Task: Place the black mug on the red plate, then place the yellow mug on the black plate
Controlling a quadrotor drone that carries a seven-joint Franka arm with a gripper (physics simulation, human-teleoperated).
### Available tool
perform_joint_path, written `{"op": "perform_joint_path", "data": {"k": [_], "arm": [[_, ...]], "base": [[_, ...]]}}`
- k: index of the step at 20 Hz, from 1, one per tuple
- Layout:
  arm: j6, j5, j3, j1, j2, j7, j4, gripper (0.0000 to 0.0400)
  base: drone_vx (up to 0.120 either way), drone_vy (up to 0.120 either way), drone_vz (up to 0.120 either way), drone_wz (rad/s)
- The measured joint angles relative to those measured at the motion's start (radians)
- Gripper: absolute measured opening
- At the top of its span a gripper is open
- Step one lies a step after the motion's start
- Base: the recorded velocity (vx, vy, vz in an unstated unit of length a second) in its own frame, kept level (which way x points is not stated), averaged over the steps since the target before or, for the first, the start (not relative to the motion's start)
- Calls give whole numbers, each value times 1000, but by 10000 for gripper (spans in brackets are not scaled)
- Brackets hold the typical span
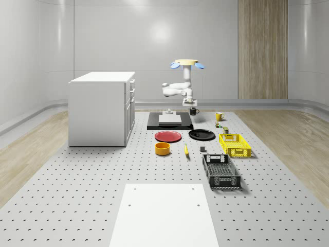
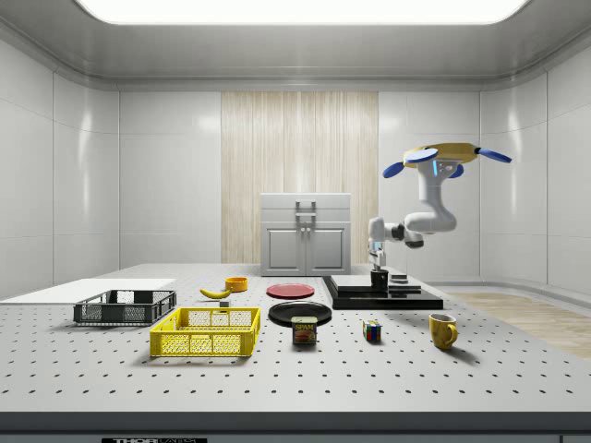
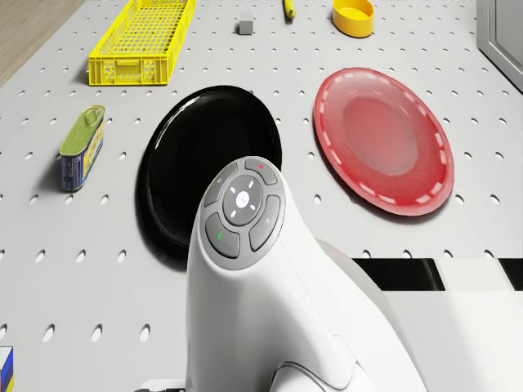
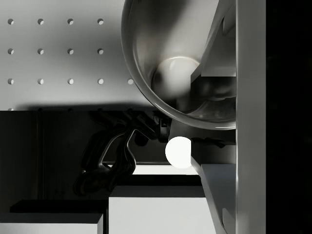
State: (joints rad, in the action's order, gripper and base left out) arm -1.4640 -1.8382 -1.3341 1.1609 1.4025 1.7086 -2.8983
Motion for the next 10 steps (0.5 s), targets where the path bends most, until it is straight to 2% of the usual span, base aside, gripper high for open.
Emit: {"op": "perform_joint_path", "data": {"k": [10], "arm": [[-20, 10, -5, 6, 21, 5, 1, 110]], "base": [[120, -120, 0, 0]]}}
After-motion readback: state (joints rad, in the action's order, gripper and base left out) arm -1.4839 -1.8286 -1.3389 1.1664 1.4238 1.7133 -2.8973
